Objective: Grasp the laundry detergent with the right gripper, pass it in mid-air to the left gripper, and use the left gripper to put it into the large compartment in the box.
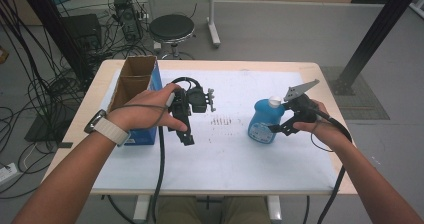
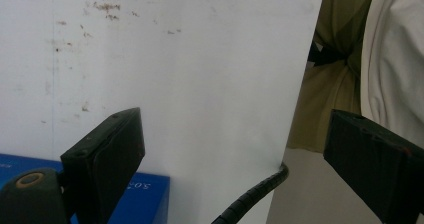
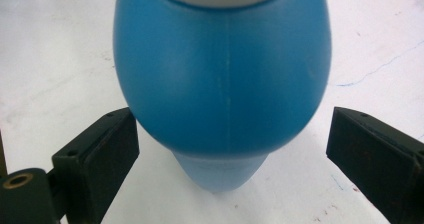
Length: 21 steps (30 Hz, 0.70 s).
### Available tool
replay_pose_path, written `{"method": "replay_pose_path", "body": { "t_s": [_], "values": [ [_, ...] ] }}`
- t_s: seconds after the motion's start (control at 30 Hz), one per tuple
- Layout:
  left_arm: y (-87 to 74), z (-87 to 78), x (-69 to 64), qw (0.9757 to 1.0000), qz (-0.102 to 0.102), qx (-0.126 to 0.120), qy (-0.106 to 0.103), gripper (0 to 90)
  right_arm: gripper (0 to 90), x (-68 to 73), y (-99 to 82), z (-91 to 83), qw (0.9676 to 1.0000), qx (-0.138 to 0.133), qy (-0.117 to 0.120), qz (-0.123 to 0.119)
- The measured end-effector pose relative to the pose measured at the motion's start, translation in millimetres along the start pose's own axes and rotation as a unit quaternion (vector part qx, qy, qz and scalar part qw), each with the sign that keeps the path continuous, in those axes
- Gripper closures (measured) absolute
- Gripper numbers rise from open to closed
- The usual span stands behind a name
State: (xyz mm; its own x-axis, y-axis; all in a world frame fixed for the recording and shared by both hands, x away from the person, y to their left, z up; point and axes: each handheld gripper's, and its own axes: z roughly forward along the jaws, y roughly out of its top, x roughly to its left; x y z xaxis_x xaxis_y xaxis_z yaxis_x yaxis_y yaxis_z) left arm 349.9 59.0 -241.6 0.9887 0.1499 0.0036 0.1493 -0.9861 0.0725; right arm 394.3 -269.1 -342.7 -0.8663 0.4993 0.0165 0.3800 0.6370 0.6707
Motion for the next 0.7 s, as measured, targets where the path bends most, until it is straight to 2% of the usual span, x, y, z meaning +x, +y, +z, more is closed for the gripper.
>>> {"method": "replay_pose_path", "body": {
  "t_s": [0.7],
  "values": [
    [-1.1, -0.1, 0.6, 1.0000, -0.001, -0.002, 0.002, 9.9, 6.6, -0.1, 0.1, 0.4, 1.0000, 0.000, -0.001, 0.001]
  ]
}}
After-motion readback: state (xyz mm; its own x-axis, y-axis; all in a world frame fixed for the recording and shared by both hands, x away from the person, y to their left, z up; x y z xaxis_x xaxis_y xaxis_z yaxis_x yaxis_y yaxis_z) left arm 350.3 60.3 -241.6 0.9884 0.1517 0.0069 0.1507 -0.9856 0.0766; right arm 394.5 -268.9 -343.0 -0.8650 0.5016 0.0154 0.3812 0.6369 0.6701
